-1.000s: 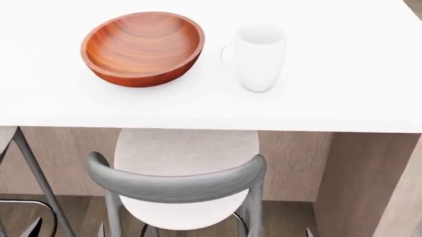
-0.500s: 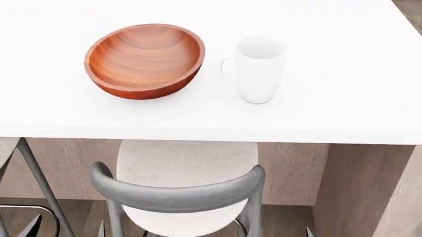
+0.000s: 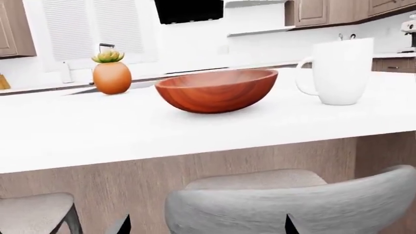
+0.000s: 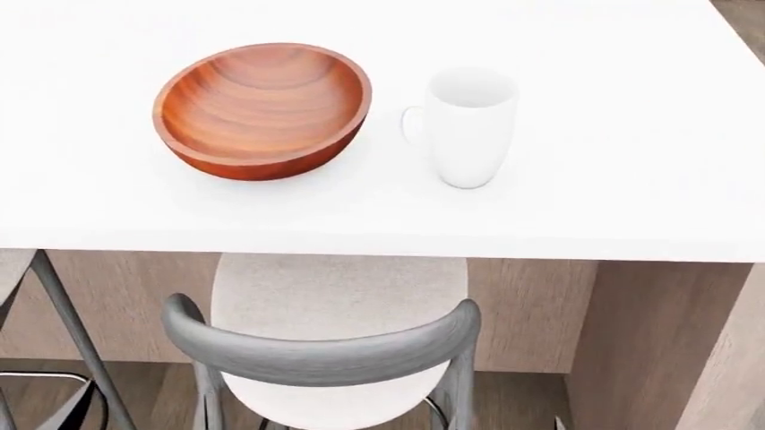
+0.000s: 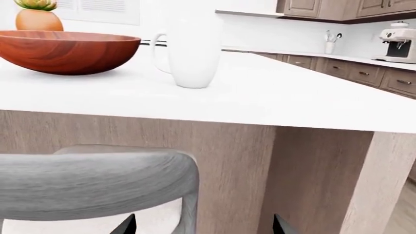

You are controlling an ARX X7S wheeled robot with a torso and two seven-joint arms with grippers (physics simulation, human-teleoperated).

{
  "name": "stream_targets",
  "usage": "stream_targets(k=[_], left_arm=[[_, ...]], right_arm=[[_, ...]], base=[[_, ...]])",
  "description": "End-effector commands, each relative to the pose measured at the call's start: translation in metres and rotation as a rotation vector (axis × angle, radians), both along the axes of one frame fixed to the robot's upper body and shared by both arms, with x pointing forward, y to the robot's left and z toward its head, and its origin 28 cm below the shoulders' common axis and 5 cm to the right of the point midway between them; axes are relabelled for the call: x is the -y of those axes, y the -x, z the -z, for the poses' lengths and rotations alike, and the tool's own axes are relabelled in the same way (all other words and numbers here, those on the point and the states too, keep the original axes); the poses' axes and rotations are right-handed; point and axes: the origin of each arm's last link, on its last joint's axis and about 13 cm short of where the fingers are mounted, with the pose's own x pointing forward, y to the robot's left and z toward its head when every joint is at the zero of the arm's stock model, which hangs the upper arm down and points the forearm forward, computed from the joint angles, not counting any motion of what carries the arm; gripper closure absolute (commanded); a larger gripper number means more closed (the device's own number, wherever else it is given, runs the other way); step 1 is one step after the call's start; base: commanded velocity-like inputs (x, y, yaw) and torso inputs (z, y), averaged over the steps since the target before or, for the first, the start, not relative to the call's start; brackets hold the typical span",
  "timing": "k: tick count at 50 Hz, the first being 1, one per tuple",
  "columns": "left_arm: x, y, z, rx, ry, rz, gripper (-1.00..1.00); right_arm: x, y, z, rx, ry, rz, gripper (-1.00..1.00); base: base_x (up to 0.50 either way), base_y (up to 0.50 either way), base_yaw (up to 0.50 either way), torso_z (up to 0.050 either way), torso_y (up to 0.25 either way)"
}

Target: Place the cup inside the bowl on the dining table and move the bowl to any counter.

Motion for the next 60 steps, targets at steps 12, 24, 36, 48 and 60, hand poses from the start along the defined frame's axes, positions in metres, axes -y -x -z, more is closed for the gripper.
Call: stream_targets(k=[12, 24, 36, 48, 60], left_arm=[[-0.004, 0.007, -0.031, -0.062, 0.023, -0.047, -1.00], [-0.009, -0.005, -0.116, 0.011, -0.031, -0.019, -1.00], [-0.048, -0.053, -0.202, 0.075, -0.057, -0.044, -1.00], [-0.063, -0.104, -0.306, 0.102, -0.040, 0.008, -1.00], [-0.067, -0.104, -0.323, 0.119, -0.043, -0.019, -1.00]], right_arm=[[0.008, -0.006, -0.060, 0.087, -0.001, 0.004, -1.00], [0.018, -0.024, -0.140, 0.133, -0.011, -0.038, -1.00], [0.067, -0.030, -0.242, 0.219, 0.113, 0.001, -1.00], [0.094, -0.054, -0.345, 0.280, 0.109, -0.007, -1.00], [0.100, -0.073, -0.346, 0.224, 0.111, -0.035, -1.00]], base=[[0.00, 0.00, 0.00, 0.000, 0.000], [0.00, 0.00, 0.00, 0.000, 0.000], [0.00, 0.00, 0.00, 0.000, 0.000], [0.00, 0.00, 0.00, 0.000, 0.000], [0.00, 0.00, 0.00, 0.000, 0.000]])
